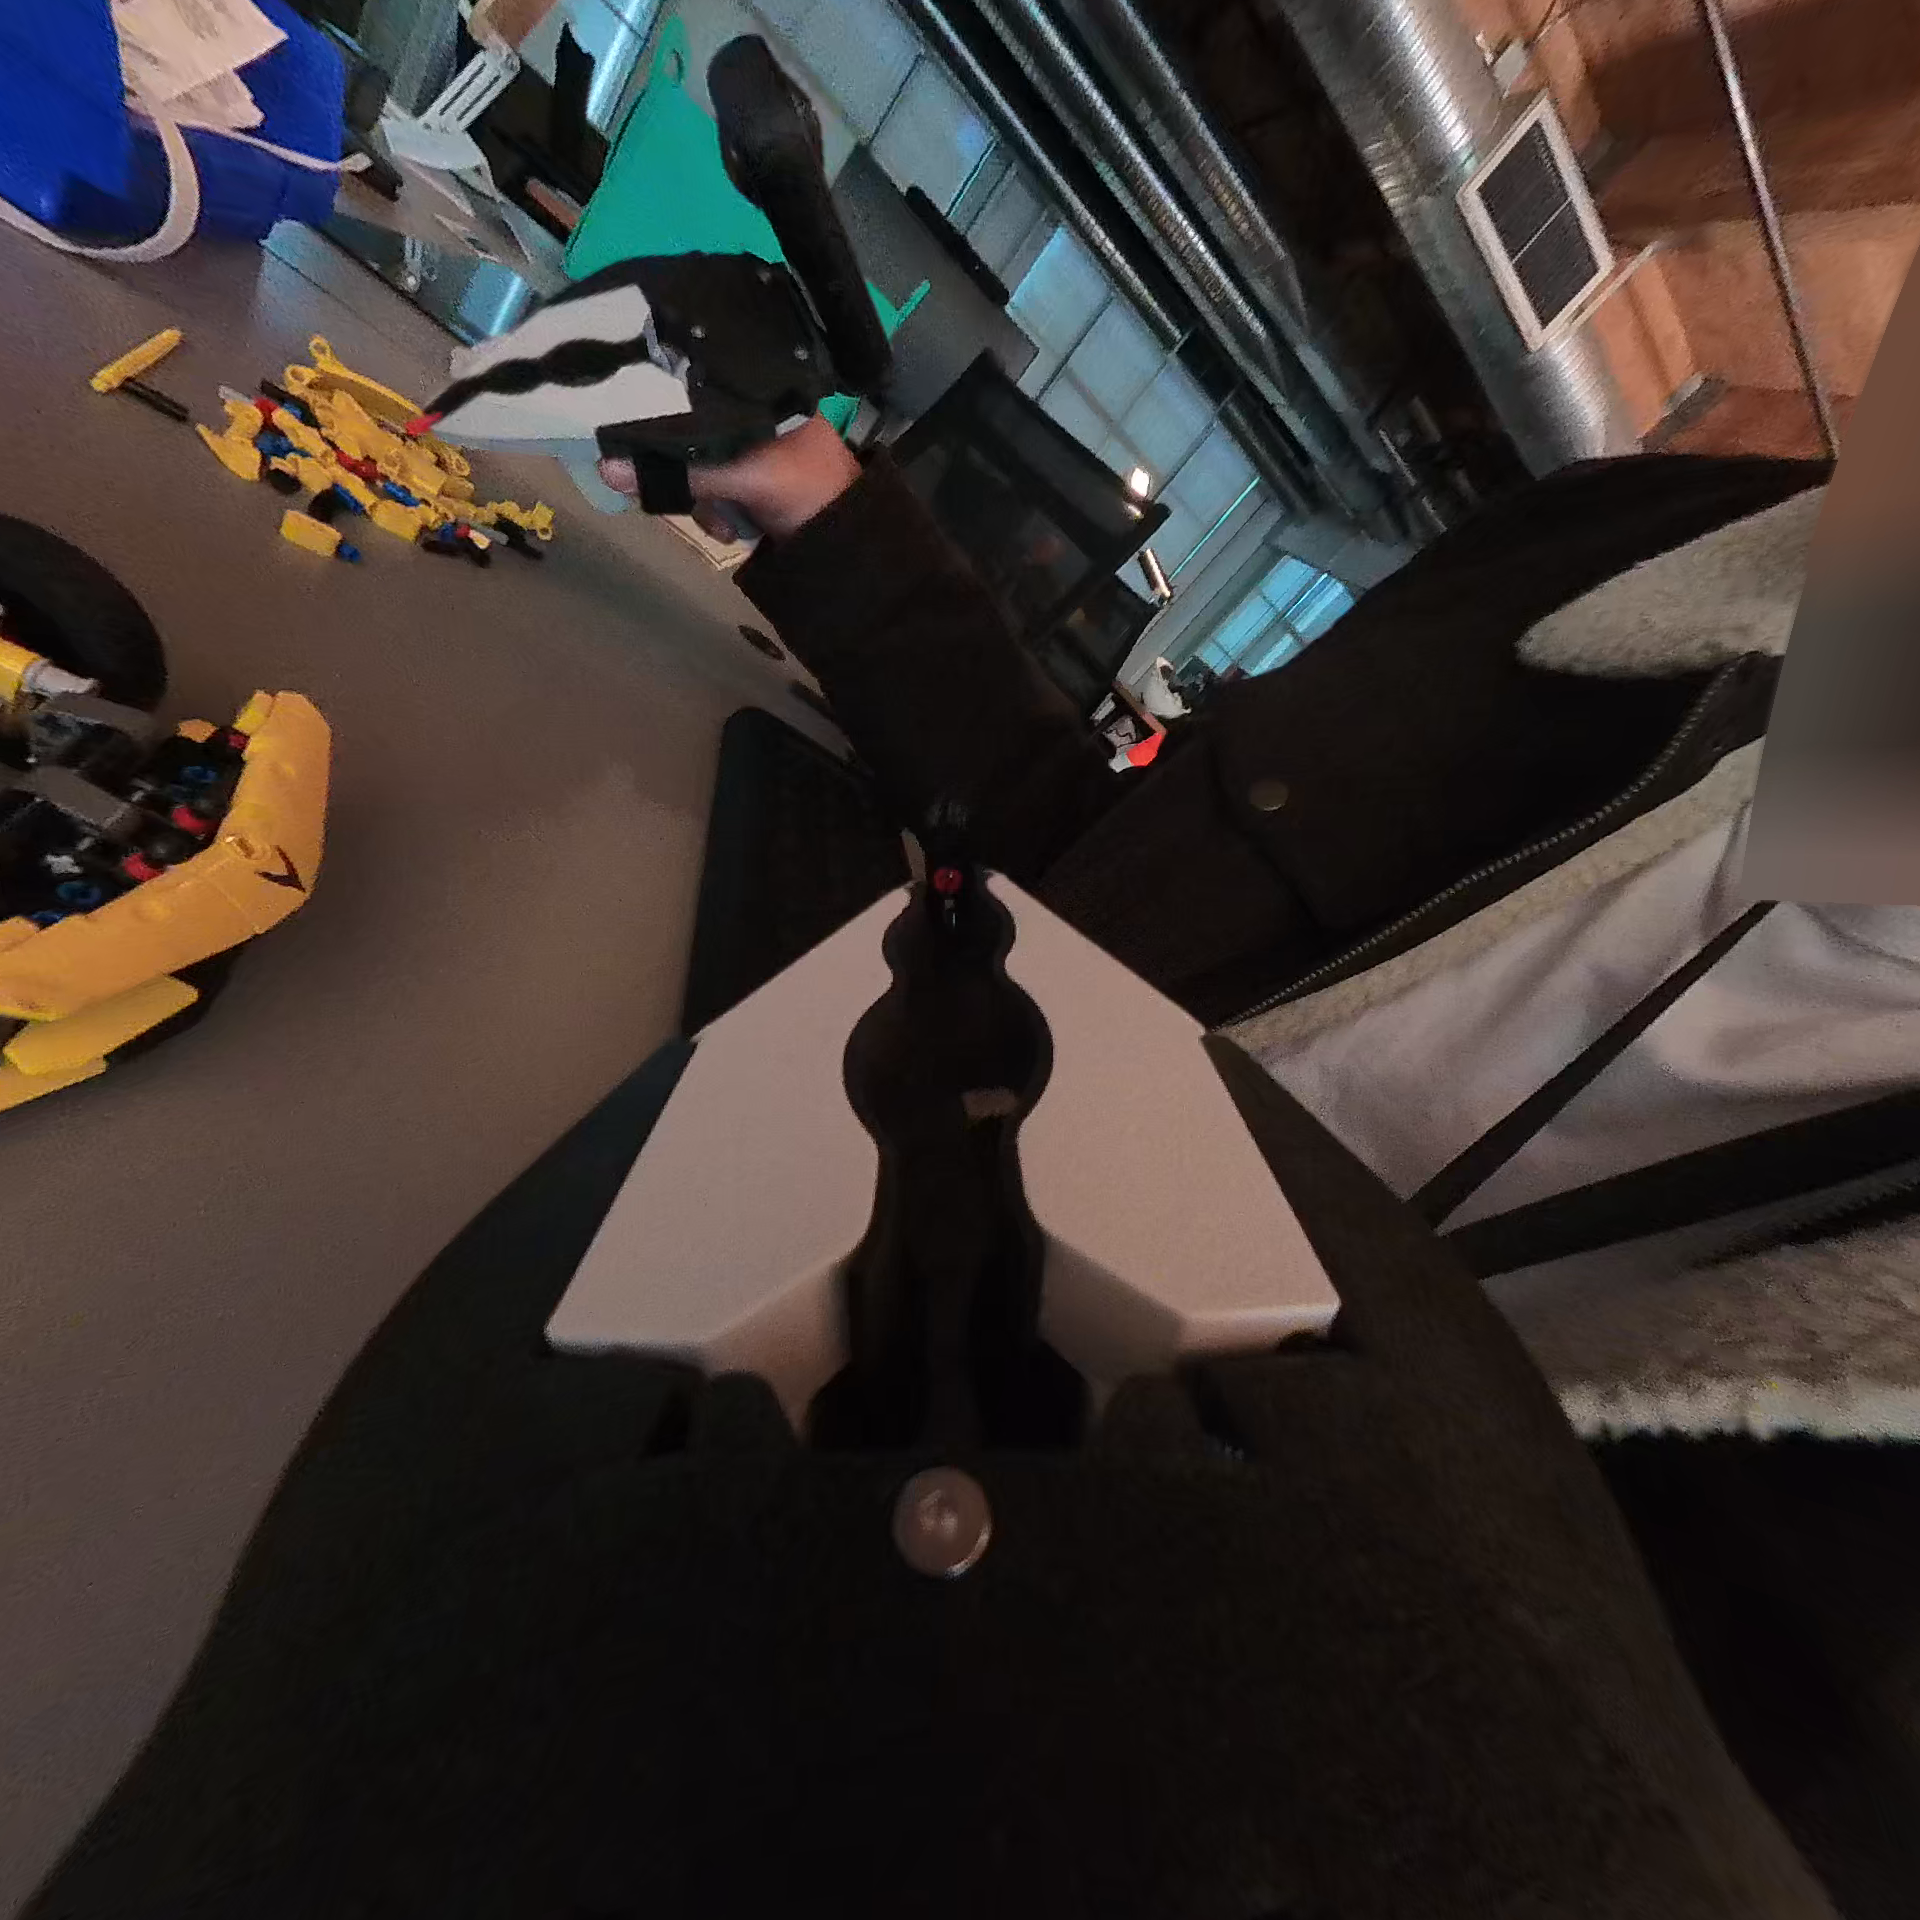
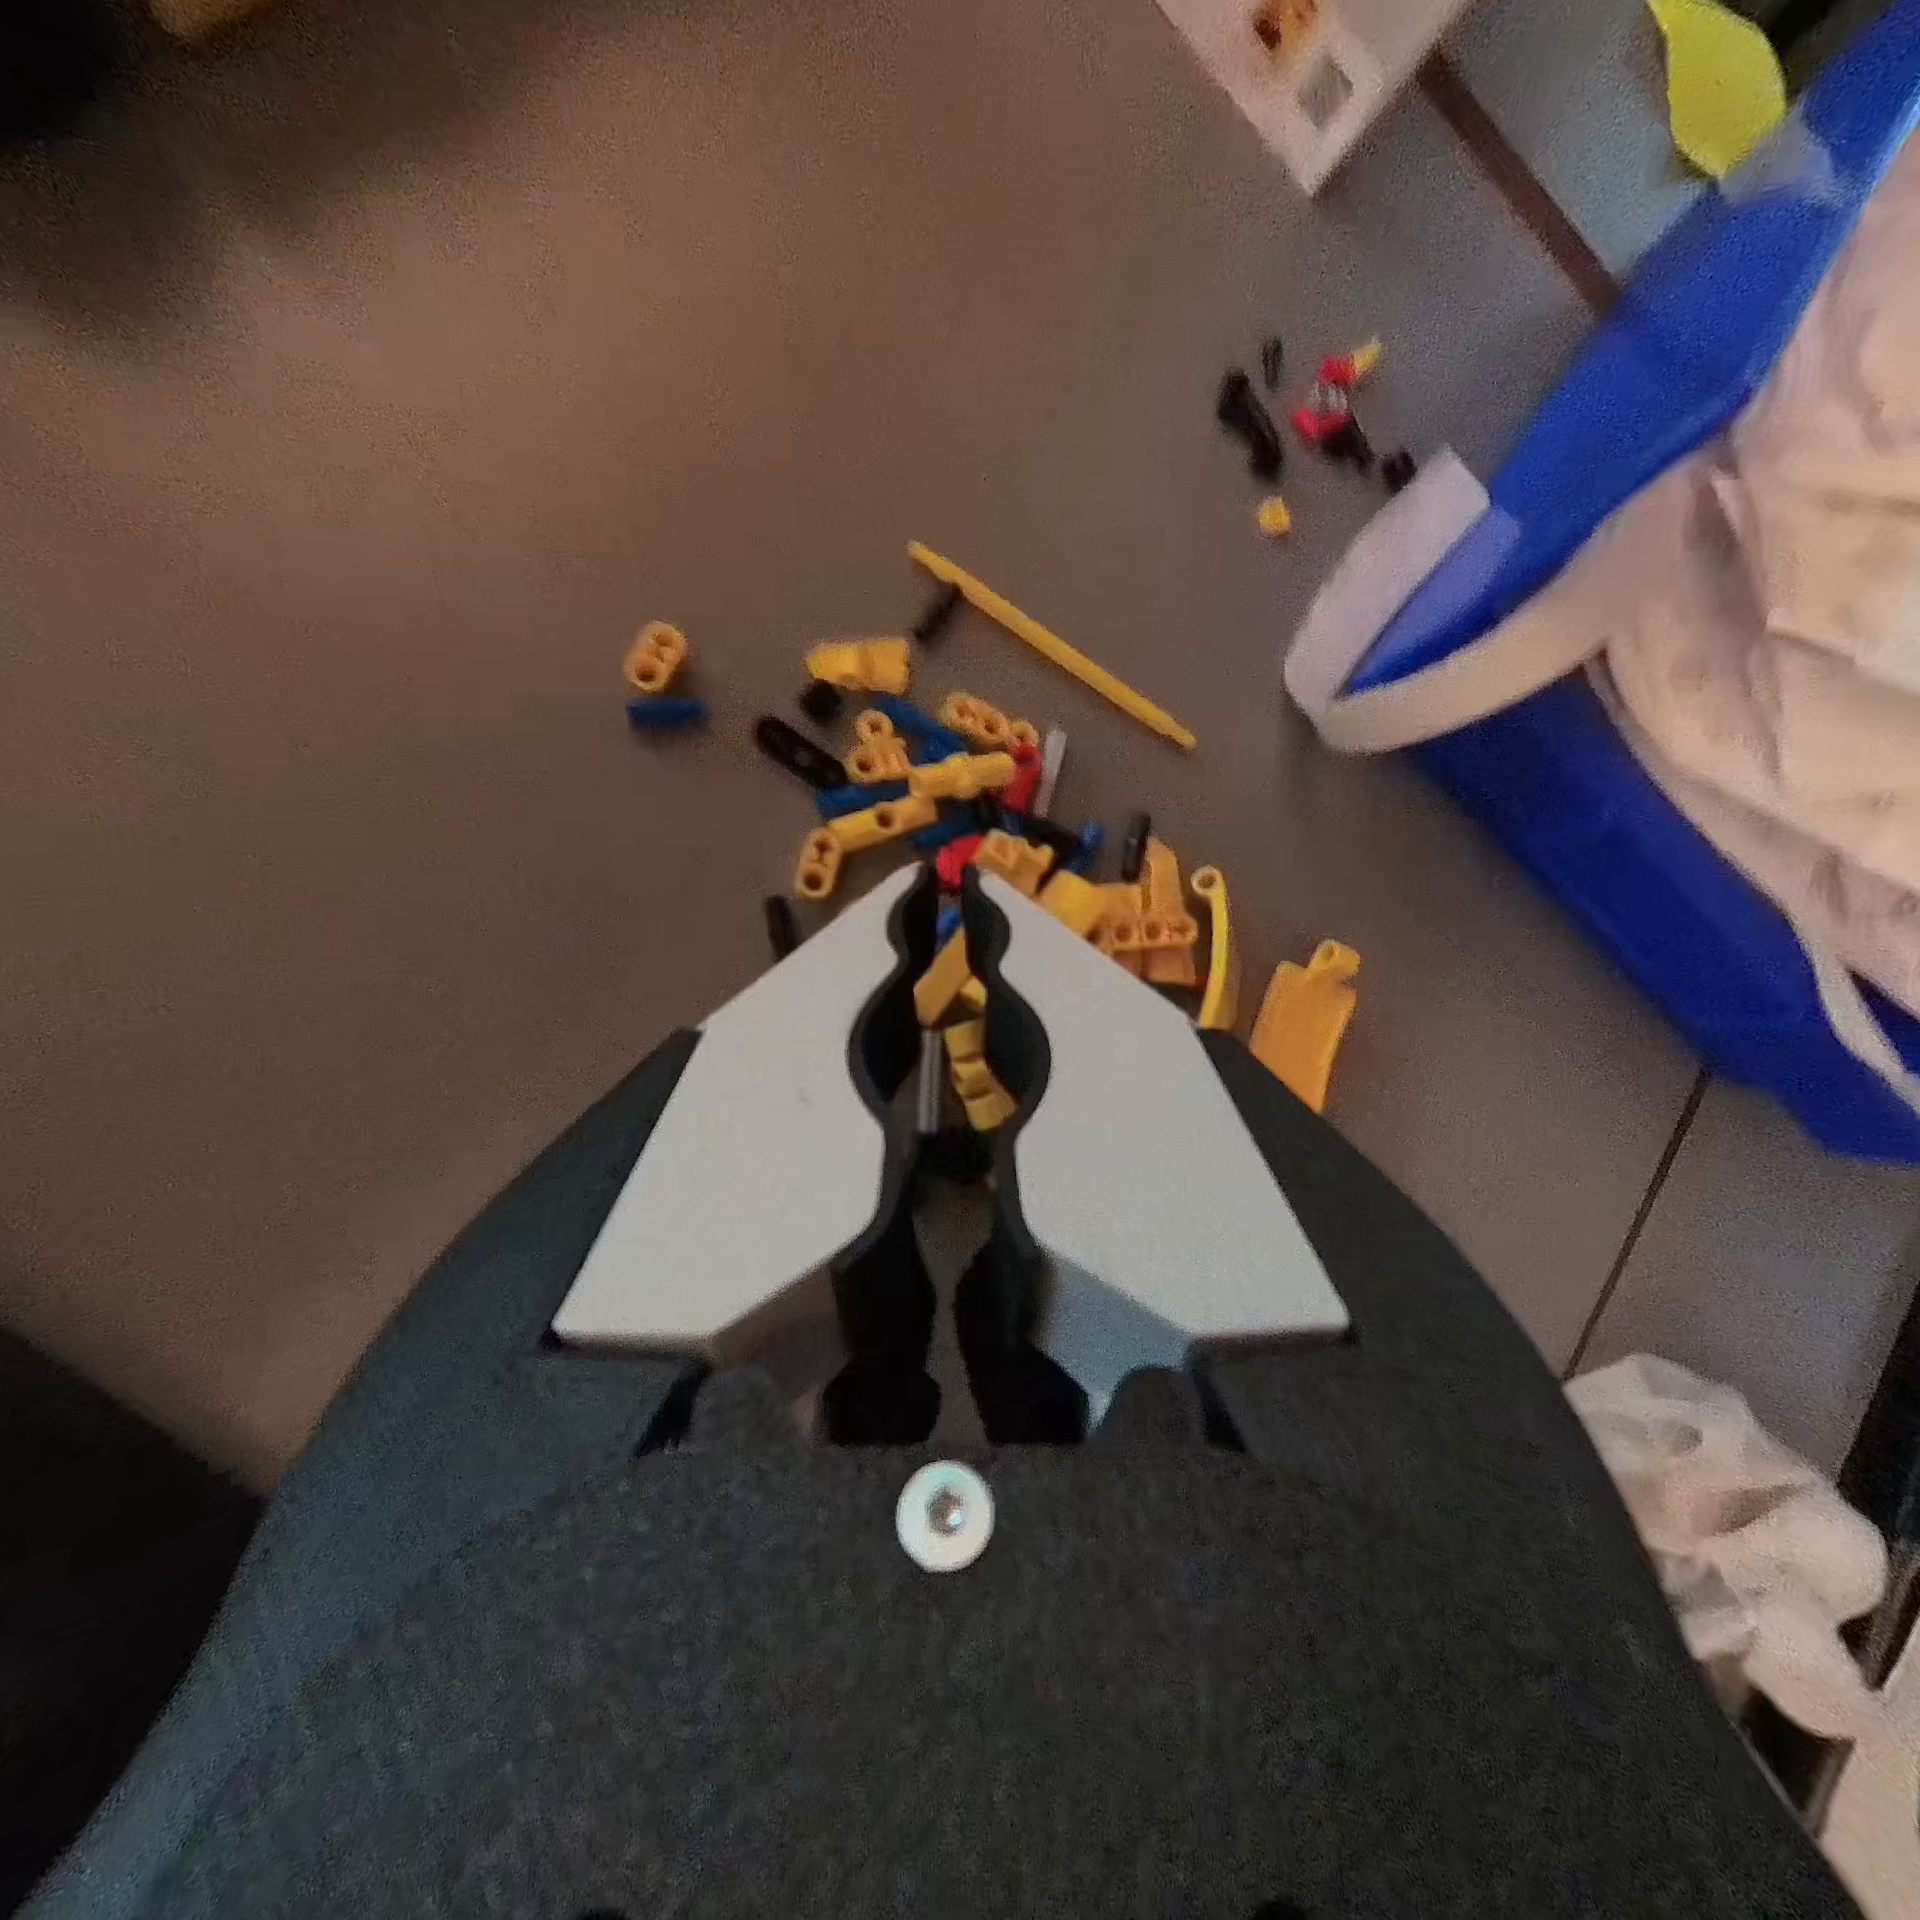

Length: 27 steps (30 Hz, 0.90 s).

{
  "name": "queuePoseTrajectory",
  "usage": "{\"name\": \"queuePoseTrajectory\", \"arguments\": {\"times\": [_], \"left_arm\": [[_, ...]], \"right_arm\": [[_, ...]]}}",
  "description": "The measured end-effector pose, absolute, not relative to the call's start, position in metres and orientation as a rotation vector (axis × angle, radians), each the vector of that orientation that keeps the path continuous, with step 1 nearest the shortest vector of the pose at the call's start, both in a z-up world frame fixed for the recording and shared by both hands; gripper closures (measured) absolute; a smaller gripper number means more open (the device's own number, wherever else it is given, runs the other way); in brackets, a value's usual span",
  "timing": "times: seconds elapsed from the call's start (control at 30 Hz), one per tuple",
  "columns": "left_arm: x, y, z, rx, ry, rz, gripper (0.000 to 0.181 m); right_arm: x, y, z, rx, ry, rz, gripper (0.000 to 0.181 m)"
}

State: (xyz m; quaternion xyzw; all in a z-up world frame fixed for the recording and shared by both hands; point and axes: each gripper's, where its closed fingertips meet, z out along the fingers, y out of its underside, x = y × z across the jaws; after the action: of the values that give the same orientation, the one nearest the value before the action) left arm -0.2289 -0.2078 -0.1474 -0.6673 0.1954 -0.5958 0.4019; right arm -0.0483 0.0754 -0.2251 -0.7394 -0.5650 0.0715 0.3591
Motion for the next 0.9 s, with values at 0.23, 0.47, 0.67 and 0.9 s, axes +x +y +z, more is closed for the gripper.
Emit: {"name": "queuePoseTrajectory", "arguments": {"times": [0.23, 0.47, 0.67, 0.9], "left_arm": [[-0.255, -0.178, -0.139, -1.616, 0.255, -1.421, 0.175], [-0.263, -0.168, -0.136, -1.597, 0.275, -1.133, 0.174], [-0.250, -0.181, -0.130, -1.555, 0.392, -1.127, 0.175], [-0.244, -0.184, -0.135, -1.587, 0.422, -1.160, 0.175]], "right_arm": [[-0.038, 0.088, -0.240, -1.987, -1.370, 0.222, 0.161], [-0.152, -0.010, -0.141, -1.657, -1.299, 0.924, 0.159], [-0.255, -0.175, -0.133, -1.325, -1.519, 1.756, 0.157], [-0.256, -0.185, -0.126, -1.254, -1.467, 1.869, 0.169]]}}
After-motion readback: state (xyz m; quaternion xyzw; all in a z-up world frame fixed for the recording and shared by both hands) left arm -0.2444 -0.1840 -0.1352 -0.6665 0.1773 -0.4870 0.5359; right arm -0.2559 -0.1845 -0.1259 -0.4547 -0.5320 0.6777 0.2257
